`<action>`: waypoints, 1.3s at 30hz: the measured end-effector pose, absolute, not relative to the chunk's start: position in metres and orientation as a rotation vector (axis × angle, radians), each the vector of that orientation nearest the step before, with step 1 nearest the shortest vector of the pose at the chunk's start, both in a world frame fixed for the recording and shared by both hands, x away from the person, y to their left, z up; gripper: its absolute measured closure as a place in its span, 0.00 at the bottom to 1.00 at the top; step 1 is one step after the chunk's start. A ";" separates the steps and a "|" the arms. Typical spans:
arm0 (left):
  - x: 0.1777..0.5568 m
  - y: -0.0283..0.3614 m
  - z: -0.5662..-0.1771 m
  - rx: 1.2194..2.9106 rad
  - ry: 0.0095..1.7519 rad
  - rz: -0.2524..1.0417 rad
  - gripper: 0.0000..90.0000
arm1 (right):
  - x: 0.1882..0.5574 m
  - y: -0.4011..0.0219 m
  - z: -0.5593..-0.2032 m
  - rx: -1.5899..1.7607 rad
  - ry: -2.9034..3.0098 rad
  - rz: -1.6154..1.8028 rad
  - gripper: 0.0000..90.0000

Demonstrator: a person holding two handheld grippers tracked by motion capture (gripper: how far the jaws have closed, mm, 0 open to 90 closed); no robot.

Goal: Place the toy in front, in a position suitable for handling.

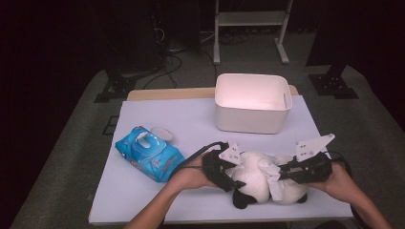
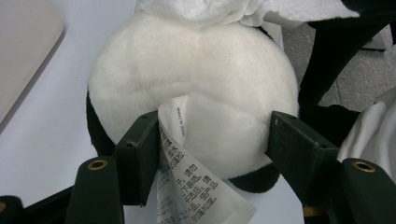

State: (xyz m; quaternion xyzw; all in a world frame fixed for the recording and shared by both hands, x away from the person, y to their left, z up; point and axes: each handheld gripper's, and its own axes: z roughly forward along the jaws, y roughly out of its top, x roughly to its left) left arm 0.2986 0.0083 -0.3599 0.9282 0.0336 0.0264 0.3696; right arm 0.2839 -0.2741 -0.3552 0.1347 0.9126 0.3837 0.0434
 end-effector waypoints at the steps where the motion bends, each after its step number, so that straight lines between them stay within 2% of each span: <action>1: 0.300 0.008 -0.361 2.385 0.087 0.071 0.39 | 0.283 -0.270 -0.353 0.394 2.790 1.160 0.85; 12: 0.309 0.009 -0.367 2.363 0.143 0.064 0.39 | 0.298 -0.215 -0.341 0.219 2.814 1.150 0.85; 19: 0.304 0.018 -0.369 2.369 0.157 0.078 0.31 | 0.297 -0.232 -0.343 0.275 2.814 1.138 0.85; 25: 0.303 0.013 -0.371 2.357 0.136 0.070 0.35 | 0.283 -0.245 -0.346 0.312 2.796 1.118 0.85; 35: 0.305 0.009 -0.371 2.371 0.132 0.090 0.36 | 0.281 -0.191 -0.343 0.110 2.847 1.091 0.85; 39: 0.304 0.014 -0.373 2.357 0.138 0.070 0.36 | 0.281 -0.188 -0.345 0.104 2.859 1.095 0.85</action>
